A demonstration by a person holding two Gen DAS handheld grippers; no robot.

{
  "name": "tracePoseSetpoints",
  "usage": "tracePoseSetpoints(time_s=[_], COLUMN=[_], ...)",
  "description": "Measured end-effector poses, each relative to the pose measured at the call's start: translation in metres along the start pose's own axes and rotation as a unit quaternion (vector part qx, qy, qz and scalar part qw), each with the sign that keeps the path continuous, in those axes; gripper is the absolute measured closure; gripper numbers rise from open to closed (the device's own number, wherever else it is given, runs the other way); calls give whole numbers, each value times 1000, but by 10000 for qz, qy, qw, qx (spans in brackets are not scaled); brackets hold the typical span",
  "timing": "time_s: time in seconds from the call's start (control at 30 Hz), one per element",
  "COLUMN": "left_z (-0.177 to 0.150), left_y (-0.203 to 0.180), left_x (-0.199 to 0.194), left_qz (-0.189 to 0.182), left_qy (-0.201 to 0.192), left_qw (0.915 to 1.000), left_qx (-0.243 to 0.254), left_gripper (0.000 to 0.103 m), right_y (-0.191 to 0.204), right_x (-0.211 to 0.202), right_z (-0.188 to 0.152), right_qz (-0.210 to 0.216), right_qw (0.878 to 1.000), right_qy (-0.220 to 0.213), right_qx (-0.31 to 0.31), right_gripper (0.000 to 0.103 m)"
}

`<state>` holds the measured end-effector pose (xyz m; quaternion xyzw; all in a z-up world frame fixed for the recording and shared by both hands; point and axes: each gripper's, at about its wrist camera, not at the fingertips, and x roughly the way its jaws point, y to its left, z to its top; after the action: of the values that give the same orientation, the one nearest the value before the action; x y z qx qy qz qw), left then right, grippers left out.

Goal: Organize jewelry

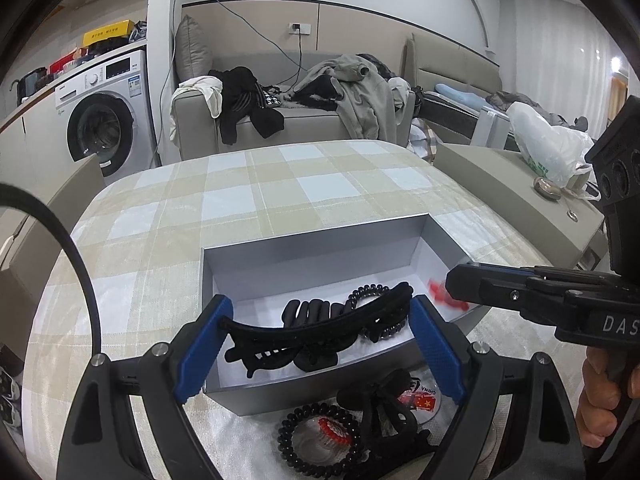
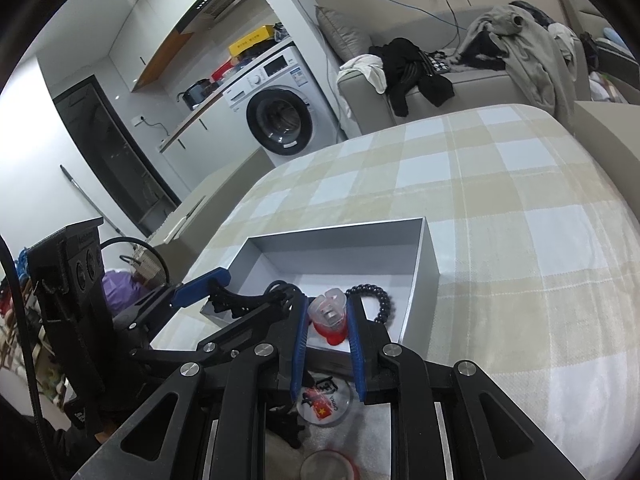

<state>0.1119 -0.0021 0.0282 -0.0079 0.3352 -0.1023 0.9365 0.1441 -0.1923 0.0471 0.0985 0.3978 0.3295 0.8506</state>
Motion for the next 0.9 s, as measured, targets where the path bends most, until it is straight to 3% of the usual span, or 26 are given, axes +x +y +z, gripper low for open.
tracePoseSetpoints(time_s=[0.13, 0.3, 0.43, 0.53, 0.6, 0.7, 0.9], left_z=[0, 2, 2, 2, 1, -3, -12], left_y=[2, 3, -2, -4, -2, 2, 8], left_x=[-1, -3, -9, -18, -21, -27, -37], left_qz=[-69, -150, -35, -84, -138, -252, -304], left_qy=[20, 58, -9, -70, -76, -57, -74], left_qw=[9999, 9998, 10000, 9999, 9998, 9993, 9986], left_qx=[-72, -141, -79, -66, -137, -268, -429], left_gripper=[16, 15, 4, 3, 3, 2, 2], right_y=[-1, -4, -5, -7, -9, -8, -5], right_x=[-3, -12, -22, -32, -36, -37, -33], right_z=[0, 1, -2, -7, -10, -14, -28], right_qz=[-5, -51, -164, -240, -236, -177, -615], right_qw=[10000, 9999, 9996, 9994, 9995, 9998, 9975], right_qy=[-38, -129, -213, -254, -231, 76, 252], right_qx=[51, 88, -4, -22, -18, -71, -255], right_gripper=[82, 74, 67, 43, 16, 5, 0])
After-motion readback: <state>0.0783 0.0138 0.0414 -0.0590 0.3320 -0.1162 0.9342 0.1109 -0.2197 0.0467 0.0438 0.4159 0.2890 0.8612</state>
